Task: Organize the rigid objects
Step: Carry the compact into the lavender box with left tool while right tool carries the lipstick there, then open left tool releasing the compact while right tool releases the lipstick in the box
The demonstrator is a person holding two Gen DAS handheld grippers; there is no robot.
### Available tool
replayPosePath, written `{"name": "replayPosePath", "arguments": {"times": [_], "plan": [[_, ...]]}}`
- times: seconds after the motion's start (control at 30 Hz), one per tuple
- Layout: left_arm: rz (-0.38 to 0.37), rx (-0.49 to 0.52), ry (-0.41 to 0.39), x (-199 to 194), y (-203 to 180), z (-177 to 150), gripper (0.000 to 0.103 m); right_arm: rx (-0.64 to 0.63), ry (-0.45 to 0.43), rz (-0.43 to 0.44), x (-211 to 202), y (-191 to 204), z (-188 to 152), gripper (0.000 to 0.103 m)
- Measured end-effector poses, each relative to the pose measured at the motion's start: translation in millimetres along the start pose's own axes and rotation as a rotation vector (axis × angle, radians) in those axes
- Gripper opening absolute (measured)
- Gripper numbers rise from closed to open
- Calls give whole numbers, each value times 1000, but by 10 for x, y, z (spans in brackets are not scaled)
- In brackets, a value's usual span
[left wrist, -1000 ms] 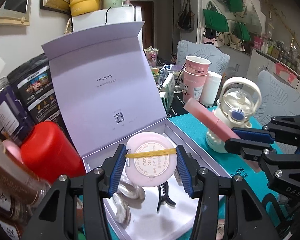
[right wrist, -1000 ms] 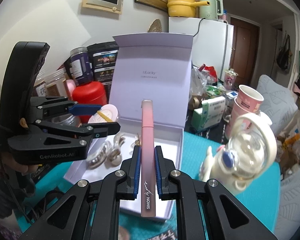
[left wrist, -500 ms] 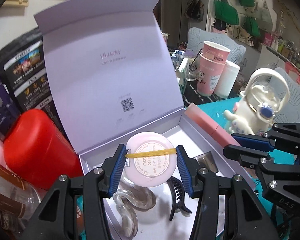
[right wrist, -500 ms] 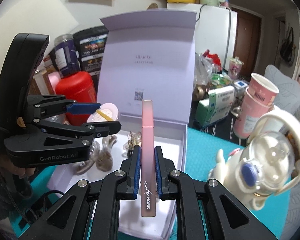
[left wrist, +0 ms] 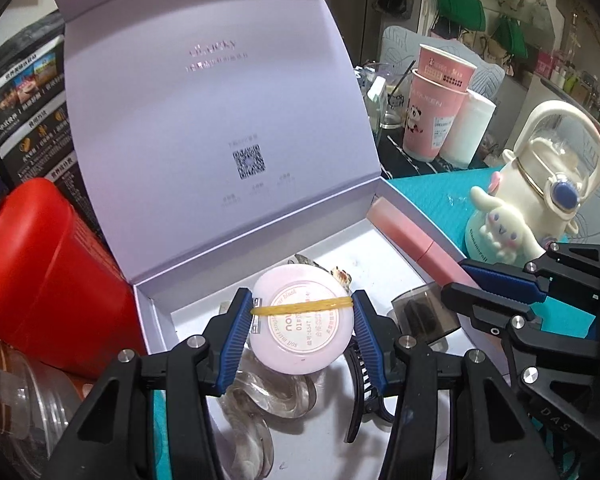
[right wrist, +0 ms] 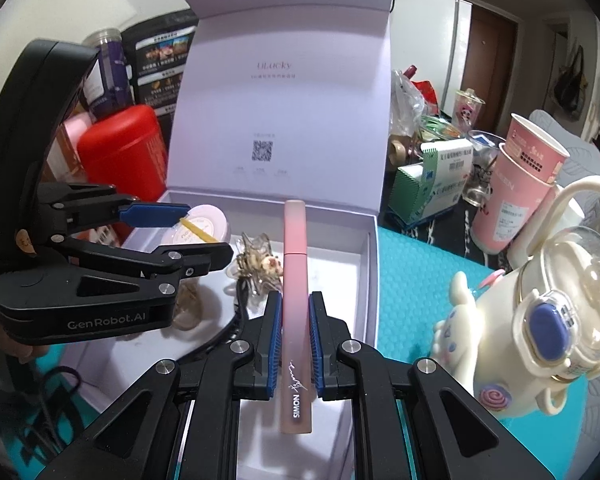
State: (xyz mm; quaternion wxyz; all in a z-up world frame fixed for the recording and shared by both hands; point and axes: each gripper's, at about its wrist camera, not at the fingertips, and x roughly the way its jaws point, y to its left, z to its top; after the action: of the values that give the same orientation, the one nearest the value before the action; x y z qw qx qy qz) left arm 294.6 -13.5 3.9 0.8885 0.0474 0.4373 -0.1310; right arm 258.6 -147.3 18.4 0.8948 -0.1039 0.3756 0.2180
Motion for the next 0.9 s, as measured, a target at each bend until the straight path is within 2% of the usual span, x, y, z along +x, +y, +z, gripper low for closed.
{"name": "replayPosePath", "arguments": {"times": [0.27, 0.6, 0.9], "plan": [[0, -15, 42, 130, 9, -7, 50, -7, 27, -9, 170, 16, -11, 13], [38, -41, 82, 306, 14, 33, 50, -6, 66, 3, 326, 15, -51, 13], [59, -46, 98, 341, -2, 39, 51, 4, 72, 7, 335, 14, -65, 14]]}}
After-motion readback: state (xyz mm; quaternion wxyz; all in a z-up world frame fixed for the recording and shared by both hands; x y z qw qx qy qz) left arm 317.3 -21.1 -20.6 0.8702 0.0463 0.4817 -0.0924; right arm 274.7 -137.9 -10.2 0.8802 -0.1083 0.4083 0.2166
